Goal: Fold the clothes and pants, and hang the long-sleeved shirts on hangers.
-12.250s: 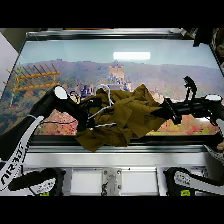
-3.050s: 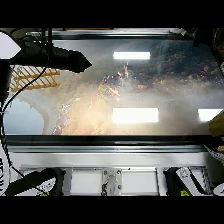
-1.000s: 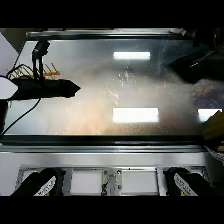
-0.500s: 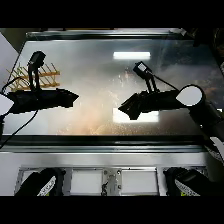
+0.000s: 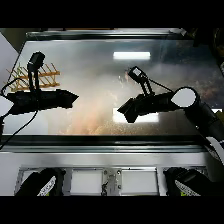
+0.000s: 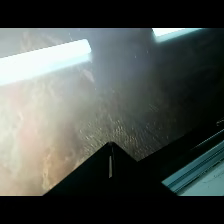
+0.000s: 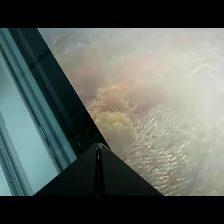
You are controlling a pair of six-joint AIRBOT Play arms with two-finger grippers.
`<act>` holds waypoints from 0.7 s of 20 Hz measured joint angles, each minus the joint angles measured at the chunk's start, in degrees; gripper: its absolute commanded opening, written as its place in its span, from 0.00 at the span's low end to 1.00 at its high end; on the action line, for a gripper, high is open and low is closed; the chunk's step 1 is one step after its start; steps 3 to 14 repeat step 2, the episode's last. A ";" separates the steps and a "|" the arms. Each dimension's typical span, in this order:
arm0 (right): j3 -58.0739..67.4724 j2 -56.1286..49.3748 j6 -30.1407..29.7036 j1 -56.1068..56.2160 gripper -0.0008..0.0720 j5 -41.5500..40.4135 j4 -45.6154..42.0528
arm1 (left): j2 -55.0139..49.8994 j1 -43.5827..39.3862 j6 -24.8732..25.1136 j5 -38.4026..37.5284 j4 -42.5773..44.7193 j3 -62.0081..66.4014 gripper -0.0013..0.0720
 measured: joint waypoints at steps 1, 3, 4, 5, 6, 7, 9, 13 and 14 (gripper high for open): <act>0.00 0.00 0.00 0.00 0.04 0.00 0.00 | 0.02 0.00 0.02 0.00 0.02 0.00 0.04; 0.00 0.00 0.00 0.00 0.04 0.00 0.00 | 0.02 0.00 0.04 0.00 0.02 0.00 0.04; 0.00 0.00 0.00 0.00 0.04 0.00 0.00 | 0.02 0.00 0.04 0.00 0.02 0.00 0.04; 0.00 0.00 0.00 0.00 0.04 0.00 0.00 | 0.02 0.00 0.04 0.00 0.02 0.00 0.04; 0.00 0.00 0.00 0.00 0.04 0.00 0.00 | 0.02 0.00 0.04 0.00 0.02 0.00 0.04; 0.00 0.00 0.00 0.00 0.04 0.00 0.00 | 0.02 0.00 0.04 0.00 0.02 0.00 0.04; 0.00 0.00 0.00 0.00 0.04 0.00 0.00 | 0.02 0.00 0.04 0.00 0.02 0.00 0.04; 0.00 0.00 0.00 0.00 0.04 0.00 0.00 | 0.02 0.00 0.04 0.00 0.02 0.00 0.04; 0.00 0.00 0.00 0.00 0.04 0.00 0.00 | 0.02 0.00 0.04 0.00 0.02 0.00 0.04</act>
